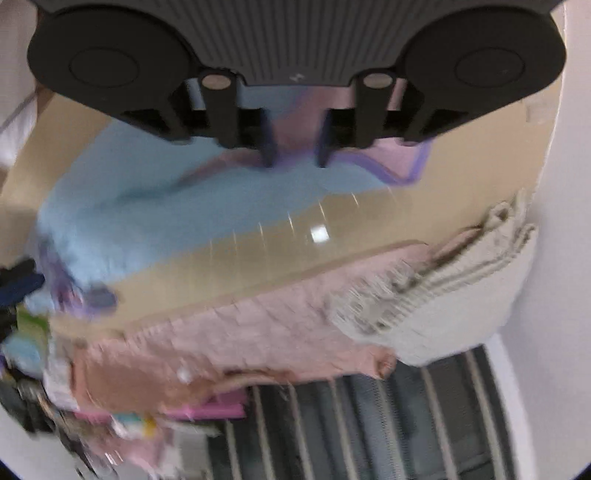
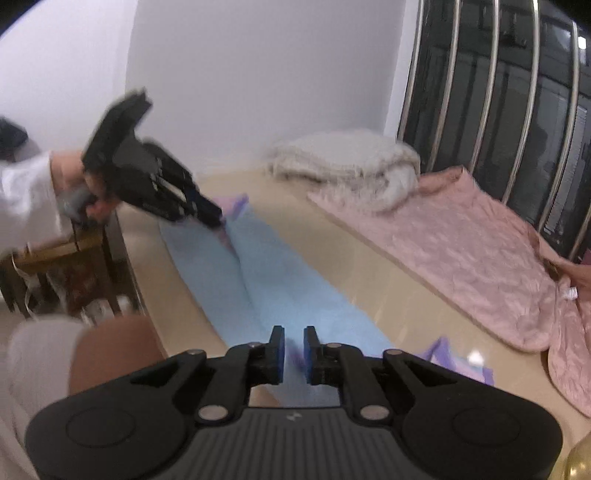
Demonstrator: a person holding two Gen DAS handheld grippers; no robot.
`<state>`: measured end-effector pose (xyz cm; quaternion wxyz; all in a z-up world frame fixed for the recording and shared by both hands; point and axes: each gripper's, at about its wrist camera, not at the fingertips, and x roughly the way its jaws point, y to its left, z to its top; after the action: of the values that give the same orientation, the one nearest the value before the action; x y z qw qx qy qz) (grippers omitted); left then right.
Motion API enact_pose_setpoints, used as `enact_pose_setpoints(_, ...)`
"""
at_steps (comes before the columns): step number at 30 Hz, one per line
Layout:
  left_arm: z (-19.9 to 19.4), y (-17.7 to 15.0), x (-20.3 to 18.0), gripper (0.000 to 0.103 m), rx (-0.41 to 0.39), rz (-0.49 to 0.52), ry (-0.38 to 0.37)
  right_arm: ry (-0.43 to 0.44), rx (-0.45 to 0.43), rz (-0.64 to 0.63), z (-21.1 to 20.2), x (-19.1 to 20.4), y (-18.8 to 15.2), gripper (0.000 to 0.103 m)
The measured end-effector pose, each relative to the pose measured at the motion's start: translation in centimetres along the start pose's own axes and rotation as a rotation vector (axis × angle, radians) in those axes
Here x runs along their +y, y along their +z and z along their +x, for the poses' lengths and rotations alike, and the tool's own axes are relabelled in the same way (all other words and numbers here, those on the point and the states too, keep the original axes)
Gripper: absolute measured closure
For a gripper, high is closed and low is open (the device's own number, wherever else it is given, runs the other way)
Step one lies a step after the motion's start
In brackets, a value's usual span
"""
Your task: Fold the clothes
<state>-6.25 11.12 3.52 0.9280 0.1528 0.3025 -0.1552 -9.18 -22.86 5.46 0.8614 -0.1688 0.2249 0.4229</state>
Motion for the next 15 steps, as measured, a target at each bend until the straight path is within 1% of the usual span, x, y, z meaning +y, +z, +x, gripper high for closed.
enact_pose_setpoints(1,-0.1,0.5,0.7,0.048,-0.018,-0.019,0.018,0.002,-0.019,0.003,-0.2,0.0,0.3,0.082)
enact_pose_setpoints(2,0.2,0.9,1.4,0.047,-0.03,-0.027,0.042,-0.002,-0.038,0.013,-0.1,-0.3,0.8,0.071)
enact_pose_setpoints(4,1.1,1.7,2.7,0.047,-0.048,-0.038,0.079,-0.019,-0.053,0.025,0.6,-0.5,1.6,0.069)
enact_pose_setpoints(7,3.5,1.7,4.0,0.048,-0.018,-0.033,0.067,-0.05,-0.026,0.052,3.0,-0.3,2.2,0.069)
enact_pose_setpoints(8,4.0,1.5,4.3,0.049,-0.004,-0.041,0.067,-0.068,-0.005,0.05,3.8,-0.1,2.2,0.07)
enact_pose_setpoints(10,4.9,1.0,4.8,0.064,0.025,-0.055,0.069,-0.096,0.031,0.045,4.9,0.3,1.7,0.07)
enact_pose_setpoints(11,5.4,0.8,5.1,0.067,0.039,-0.062,0.07,-0.099,0.041,0.049,5.2,0.4,1.3,0.07)
enact_pose_setpoints(12,5.8,0.6,5.4,0.074,0.053,-0.069,0.071,-0.102,0.052,0.053,5.5,0.4,0.9,0.07)
enact_pose_setpoints(13,6.0,0.2,5.6,0.075,0.064,-0.082,0.085,-0.103,0.065,0.058,5.6,0.5,0.4,0.07)
enact_pose_setpoints(15,5.5,-0.7,6.1,0.075,0.062,-0.128,0.171,-0.119,0.101,0.061,5.6,1.1,-0.6,0.069)
